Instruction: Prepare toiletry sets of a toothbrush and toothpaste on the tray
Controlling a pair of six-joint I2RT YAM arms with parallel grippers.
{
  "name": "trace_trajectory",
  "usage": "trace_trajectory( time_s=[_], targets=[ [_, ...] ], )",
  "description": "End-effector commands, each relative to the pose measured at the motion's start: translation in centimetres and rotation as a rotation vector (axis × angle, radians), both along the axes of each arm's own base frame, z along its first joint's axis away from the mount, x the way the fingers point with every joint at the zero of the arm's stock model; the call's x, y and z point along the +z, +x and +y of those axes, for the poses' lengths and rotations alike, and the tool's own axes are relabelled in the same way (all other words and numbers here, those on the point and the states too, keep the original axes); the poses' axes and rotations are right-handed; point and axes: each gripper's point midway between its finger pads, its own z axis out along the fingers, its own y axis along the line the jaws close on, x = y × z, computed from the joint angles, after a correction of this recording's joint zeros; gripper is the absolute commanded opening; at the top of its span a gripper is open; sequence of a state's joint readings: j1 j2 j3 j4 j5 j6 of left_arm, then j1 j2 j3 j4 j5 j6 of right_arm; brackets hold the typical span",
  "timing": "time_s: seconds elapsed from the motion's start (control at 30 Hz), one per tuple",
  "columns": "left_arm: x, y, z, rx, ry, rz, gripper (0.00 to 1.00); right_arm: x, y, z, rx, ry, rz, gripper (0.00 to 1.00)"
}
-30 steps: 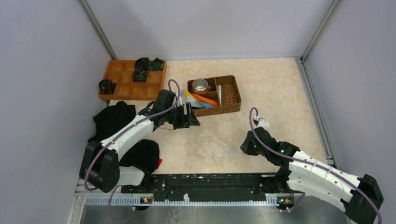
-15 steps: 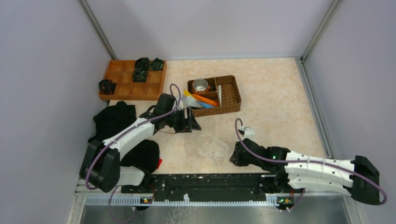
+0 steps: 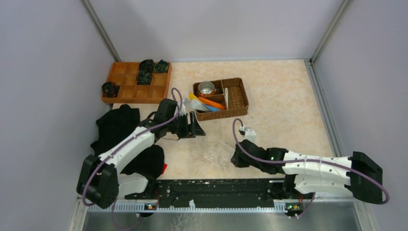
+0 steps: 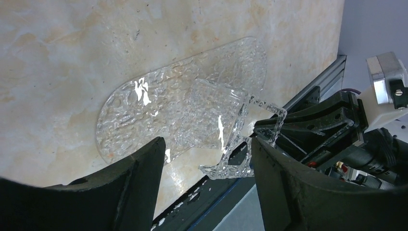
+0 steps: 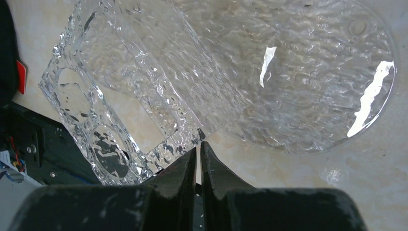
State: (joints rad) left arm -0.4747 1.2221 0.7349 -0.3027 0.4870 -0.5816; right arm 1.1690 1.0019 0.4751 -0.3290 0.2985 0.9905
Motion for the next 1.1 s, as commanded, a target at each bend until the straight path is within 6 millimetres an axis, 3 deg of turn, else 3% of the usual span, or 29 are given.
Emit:
trace_trajectory(
  time_s=[0.0, 0.53, 0.73, 0.9, 1.07],
  targets=[
    [-0.1, -0.7, 1.0, 0.009, 0.032, -0.008, 0.72, 2.9, 1.7, 2.1, -0.008, 0.043, -0.079, 0.07],
    [-0.4, -1.3, 1.5, 0.008, 0.049, -0.004, 0.72, 3.3, 4.1, -1.2, -0.065, -0.019, -0.111, 0.07],
    [-1.8, -1.6, 1.4, 0.006, 0.043, 0.031, 0.72, 3.0, 4.4, -1.7, -0.071, -0.028, -0.112, 0.07],
    [-3.4, -2.9, 0.5, -0.026, -0.003, 0.084, 0.55, 2.5, 4.0, -1.4, -0.061, -0.001, -0.093, 0.07],
    [-4.0, -3.3, -0.3, -0.043, -0.013, 0.095, 0.51, 1.6, 3.3, -1.2, -0.056, 0.034, -0.067, 0.06]
  ],
)
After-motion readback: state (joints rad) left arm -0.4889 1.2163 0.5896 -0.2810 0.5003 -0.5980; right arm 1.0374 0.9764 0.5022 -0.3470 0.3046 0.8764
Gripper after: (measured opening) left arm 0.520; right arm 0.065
